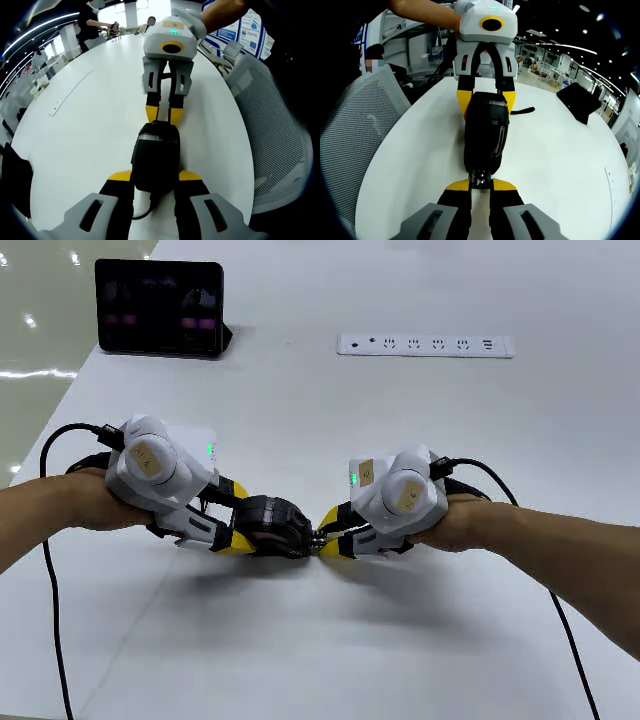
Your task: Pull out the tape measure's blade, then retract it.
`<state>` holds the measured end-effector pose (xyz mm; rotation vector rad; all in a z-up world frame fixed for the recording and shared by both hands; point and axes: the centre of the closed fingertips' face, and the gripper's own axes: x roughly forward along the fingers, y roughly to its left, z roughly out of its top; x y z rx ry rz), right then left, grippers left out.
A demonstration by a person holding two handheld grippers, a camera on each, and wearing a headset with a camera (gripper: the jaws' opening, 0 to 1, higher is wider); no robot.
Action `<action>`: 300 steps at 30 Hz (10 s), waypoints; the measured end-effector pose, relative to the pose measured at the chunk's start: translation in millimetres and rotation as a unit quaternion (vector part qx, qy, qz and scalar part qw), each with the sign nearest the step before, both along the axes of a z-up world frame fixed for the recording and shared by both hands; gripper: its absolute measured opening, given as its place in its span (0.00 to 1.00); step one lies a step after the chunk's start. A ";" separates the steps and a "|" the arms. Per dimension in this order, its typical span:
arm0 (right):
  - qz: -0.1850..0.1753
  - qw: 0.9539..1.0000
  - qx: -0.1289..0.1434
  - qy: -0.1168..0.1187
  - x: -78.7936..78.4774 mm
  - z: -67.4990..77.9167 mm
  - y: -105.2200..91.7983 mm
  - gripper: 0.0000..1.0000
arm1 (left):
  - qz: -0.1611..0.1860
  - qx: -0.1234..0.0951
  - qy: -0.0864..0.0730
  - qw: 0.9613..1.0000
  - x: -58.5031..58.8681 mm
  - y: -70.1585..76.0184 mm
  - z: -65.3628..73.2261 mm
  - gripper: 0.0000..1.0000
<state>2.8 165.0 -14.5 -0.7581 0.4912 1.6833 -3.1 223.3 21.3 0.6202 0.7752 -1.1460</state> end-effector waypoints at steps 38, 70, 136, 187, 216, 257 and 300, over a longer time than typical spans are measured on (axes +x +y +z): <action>0.001 1.000 -0.004 -0.004 3.8 0.7 -12.6 0.09 | 0.003 -0.006 0.004 1.000 2.4 -3.2 1.0 0.25; -0.005 1.000 -0.008 -0.007 5.4 1.2 -39.8 0.09 | 0.003 -0.011 0.008 1.000 -0.1 -4.2 0.5 0.25; -0.025 0.999 -0.039 -0.005 17.5 0.4 -121.8 0.09 | 0.001 -0.008 0.012 1.000 1.0 -6.0 1.1 0.25; -0.042 0.997 -0.065 0.004 17.9 4.5 -174.9 0.09 | -0.003 -0.002 0.018 1.000 0.2 -6.3 1.1 0.25; -0.052 0.995 -0.081 0.008 23.9 1.8 -209.1 0.09 | -0.006 0.001 0.022 1.000 0.4 -6.9 1.0 0.25; -0.047 0.994 -0.100 0.006 21.3 3.8 -207.4 0.12 | -0.011 0.018 0.016 1.000 0.7 -5.0 0.4 0.26; -0.133 0.988 -0.082 0.005 18.1 16.3 -234.1 0.33 | 0.062 0.021 0.025 0.998 -14.3 18.9 5.5 0.57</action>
